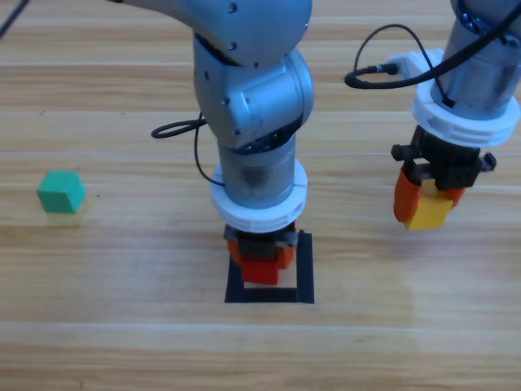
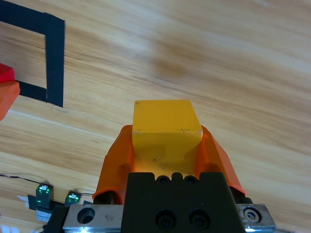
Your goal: Stack the blocks in the rectangular block: red at the bottom, yellow in the middle, green on top
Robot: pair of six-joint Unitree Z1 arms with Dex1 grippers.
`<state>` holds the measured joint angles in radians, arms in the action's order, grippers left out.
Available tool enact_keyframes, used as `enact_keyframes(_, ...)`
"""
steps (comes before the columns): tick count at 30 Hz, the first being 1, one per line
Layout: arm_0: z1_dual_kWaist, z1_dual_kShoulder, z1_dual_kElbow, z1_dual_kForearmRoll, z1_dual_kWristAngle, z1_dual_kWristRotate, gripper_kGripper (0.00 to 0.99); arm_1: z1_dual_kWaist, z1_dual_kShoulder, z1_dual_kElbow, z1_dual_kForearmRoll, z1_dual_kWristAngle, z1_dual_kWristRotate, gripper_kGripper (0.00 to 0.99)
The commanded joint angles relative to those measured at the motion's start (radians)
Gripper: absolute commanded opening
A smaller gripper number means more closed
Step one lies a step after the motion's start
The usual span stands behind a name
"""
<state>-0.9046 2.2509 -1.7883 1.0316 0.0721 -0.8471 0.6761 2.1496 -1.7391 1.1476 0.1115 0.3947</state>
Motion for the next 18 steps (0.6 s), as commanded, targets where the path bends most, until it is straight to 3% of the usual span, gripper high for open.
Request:
enact_keyframes(1, -0.017, 0.075, -0.028, 0.008, 0.014, -0.035, 0.081, -0.023, -0.036, 0.047, 0.003, -0.018, 0.090, 0.000)
enact_keyframes(4, -0.017, 0.082, -0.034, 0.008, 0.018, -0.053, 0.081, -0.018, -0.045, 0.059, -0.008, -0.026, 0.124, 0.000)
enact_keyframes(9, -0.017, 0.095, -0.048, 0.007, 0.023, -0.087, 0.080, 0.013, -0.082, 0.099, -0.049, -0.111, 0.239, 0.000)
enact_keyframes(18, -0.017, 0.102, -0.072, 0.005, 0.023, -0.128, 0.081, 0.013, -0.117, 0.185, -0.163, -0.107, 0.228, 0.000)
